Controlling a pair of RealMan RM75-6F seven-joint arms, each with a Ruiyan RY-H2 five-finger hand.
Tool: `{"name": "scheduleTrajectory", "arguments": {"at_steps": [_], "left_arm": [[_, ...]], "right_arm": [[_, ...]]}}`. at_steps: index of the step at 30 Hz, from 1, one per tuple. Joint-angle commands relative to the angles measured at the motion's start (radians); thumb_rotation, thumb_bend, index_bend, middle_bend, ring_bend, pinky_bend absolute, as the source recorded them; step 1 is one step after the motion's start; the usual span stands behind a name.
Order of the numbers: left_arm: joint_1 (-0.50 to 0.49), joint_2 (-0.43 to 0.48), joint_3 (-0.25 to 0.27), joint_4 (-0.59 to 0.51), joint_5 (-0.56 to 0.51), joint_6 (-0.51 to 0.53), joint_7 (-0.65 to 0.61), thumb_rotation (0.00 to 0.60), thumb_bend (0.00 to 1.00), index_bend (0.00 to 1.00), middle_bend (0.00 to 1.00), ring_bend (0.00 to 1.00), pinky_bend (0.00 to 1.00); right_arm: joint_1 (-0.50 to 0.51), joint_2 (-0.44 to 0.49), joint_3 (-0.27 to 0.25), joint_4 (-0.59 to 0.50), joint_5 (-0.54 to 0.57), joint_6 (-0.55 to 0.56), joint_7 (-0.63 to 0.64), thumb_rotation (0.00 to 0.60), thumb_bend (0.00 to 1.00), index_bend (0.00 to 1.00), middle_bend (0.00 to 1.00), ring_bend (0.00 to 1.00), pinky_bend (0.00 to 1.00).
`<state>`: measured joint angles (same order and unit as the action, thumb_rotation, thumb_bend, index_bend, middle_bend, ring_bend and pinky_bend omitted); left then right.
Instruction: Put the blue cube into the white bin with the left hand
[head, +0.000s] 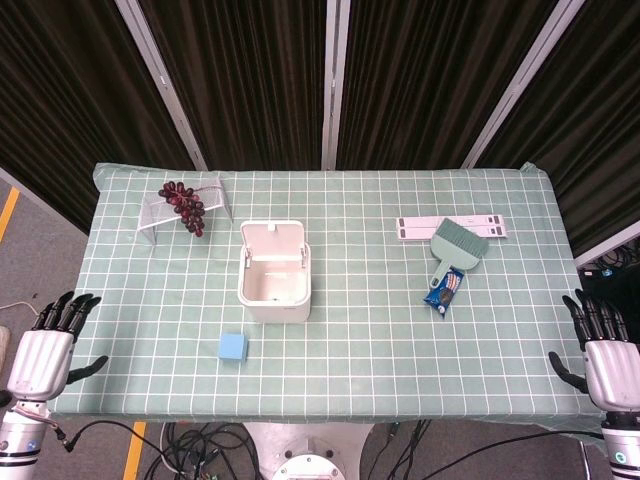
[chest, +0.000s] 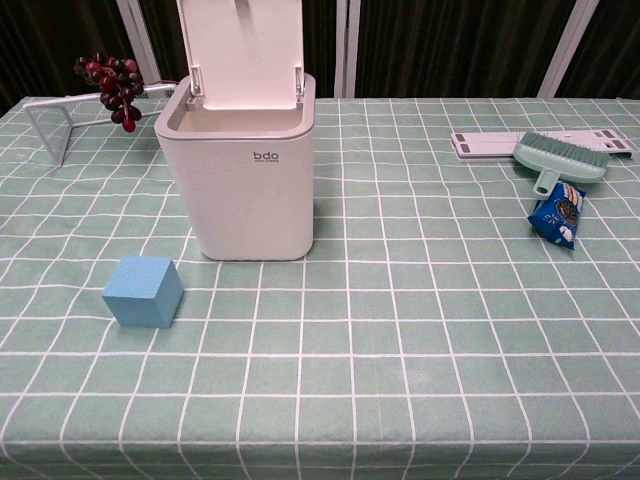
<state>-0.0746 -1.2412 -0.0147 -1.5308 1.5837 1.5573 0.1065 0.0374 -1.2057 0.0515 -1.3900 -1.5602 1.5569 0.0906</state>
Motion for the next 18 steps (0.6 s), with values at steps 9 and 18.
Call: {"name": "scheduleTrajectory", "arguments": {"at_steps": [9,18], "left_arm": [[-0.002,-0.005,0.004,0.005,0.0,-0.011,-0.003,0.6,0.05,0.15,0.14,0.08,0.18],[-0.034,-0.018,0.036,-0.015,0.039,-0.075,-0.029,0.6,0.05,0.15,0.14,0.08,0.18]], "right_arm": [[-0.001,0.008,0.005,-0.01,0.006,0.004,0.003,0.6,0.2,0.0,0.0,0.0,0.0],[-0.005,0.013,0.004,0.019,0.019,-0.004,0.031,0.6,0.2,0.0,0.0,0.0,0.0]]}}
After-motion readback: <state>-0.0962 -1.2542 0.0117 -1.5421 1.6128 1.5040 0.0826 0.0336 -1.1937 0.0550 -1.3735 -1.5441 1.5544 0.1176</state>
